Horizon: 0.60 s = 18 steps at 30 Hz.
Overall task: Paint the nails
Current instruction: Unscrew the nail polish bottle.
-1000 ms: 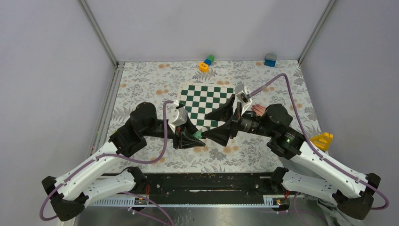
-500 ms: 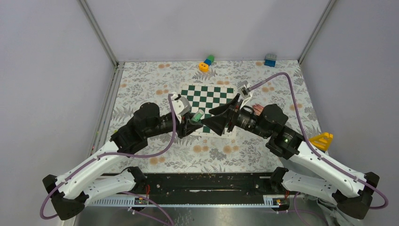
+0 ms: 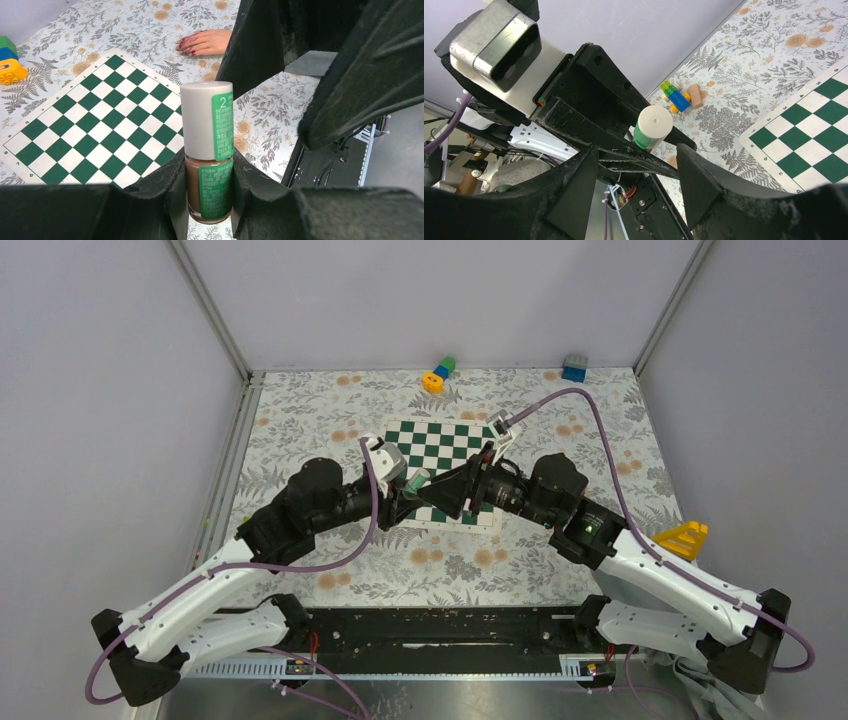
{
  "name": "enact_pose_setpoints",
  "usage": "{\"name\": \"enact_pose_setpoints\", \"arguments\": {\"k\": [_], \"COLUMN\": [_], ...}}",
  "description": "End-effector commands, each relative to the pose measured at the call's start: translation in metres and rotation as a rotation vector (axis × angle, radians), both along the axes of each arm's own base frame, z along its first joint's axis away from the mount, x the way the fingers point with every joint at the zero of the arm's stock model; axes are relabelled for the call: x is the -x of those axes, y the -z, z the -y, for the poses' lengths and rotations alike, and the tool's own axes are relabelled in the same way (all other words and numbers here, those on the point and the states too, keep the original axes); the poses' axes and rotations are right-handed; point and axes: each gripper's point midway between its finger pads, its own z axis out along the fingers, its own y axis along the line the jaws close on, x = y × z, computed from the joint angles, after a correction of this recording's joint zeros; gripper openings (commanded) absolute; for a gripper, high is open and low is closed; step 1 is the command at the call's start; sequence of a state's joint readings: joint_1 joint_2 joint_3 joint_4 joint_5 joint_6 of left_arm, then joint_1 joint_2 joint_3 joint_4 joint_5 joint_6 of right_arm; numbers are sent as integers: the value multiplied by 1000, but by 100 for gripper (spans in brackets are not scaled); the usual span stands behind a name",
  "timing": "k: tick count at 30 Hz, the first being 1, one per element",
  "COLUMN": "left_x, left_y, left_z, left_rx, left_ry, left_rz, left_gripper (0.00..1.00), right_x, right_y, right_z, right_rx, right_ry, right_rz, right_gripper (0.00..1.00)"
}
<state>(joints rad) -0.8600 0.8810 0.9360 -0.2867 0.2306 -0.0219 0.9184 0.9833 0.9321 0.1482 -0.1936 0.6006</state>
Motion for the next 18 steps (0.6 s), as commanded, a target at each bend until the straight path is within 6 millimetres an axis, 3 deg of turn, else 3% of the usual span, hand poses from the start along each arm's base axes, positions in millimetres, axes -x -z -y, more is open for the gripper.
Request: {"name": "enact_pose_setpoints", "arguments": {"k": [1, 18], "left_x": [-4, -1], "left_y": [-30, -28], "left_z": [3, 5], "left_rx": [55, 51], "left_ry": [-11, 5], "left_rz": [70, 65], "left_gripper": [0, 0], "right_x": [0, -6], "right_y": [-36, -42], "right_z": [-3, -17], "right_rx": [-88, -111], "right_ry": [0, -18], "right_rz": [41, 28], "right_gripper": [64, 55]}}
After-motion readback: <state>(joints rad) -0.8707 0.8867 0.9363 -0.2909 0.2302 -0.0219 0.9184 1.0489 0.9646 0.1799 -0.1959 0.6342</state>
